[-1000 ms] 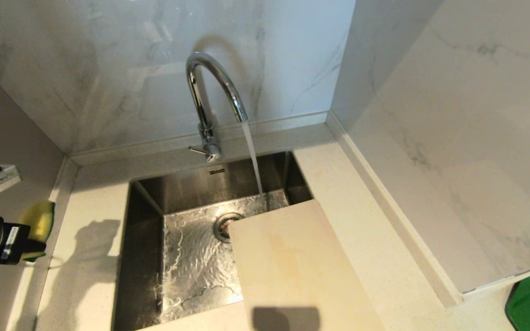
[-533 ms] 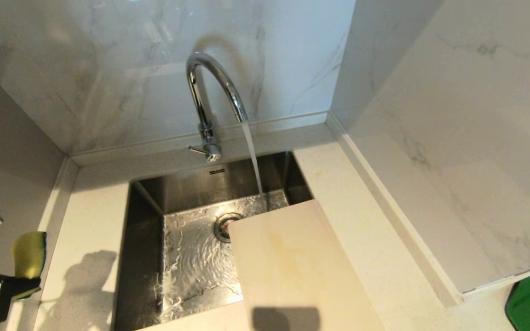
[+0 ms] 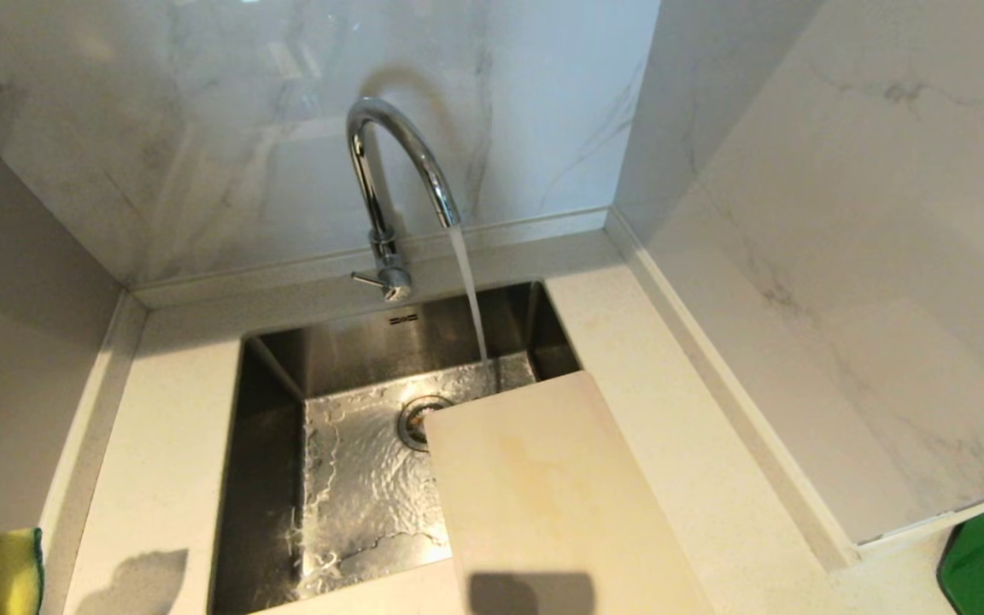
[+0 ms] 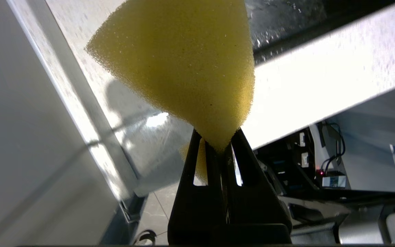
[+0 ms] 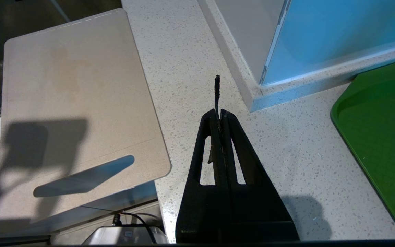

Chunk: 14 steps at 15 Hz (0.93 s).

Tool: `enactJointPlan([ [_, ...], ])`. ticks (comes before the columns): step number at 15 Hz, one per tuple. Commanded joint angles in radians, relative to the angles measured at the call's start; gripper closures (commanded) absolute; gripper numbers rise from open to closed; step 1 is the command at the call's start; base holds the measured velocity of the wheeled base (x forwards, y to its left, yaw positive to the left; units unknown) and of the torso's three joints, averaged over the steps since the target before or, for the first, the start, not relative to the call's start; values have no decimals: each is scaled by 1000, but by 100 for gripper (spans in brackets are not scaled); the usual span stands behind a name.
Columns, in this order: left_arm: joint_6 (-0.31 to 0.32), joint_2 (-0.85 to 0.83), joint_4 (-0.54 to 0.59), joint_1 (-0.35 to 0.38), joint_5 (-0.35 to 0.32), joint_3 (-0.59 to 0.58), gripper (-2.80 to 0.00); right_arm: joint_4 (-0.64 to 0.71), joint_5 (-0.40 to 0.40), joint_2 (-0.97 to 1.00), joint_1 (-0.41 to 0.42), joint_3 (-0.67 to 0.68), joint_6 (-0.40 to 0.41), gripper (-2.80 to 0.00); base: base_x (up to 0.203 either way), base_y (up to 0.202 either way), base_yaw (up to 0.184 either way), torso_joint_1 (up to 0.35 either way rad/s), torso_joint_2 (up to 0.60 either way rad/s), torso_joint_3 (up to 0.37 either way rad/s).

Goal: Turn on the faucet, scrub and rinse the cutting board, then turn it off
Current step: Pick up the cutting board

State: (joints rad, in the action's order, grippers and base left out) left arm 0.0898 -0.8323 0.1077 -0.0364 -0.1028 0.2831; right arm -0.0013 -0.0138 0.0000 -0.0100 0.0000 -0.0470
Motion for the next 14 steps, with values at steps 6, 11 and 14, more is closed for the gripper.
enactJointPlan([
  [6, -6, 356, -4, 13, -14, -191, 0, 0, 0, -2, -1, 2, -1, 0, 0, 0, 0, 0, 0, 0],
  [11, -9, 586, -19, 45, -7, -213, 0, 0, 0, -2, 0, 2, -1, 0, 0, 0, 0, 0, 0, 0],
  [14, -10, 694, -22, 48, -6, -218, 0, 0, 0, -2, -1, 2, -1, 0, 0, 0, 0, 0, 0, 0],
])
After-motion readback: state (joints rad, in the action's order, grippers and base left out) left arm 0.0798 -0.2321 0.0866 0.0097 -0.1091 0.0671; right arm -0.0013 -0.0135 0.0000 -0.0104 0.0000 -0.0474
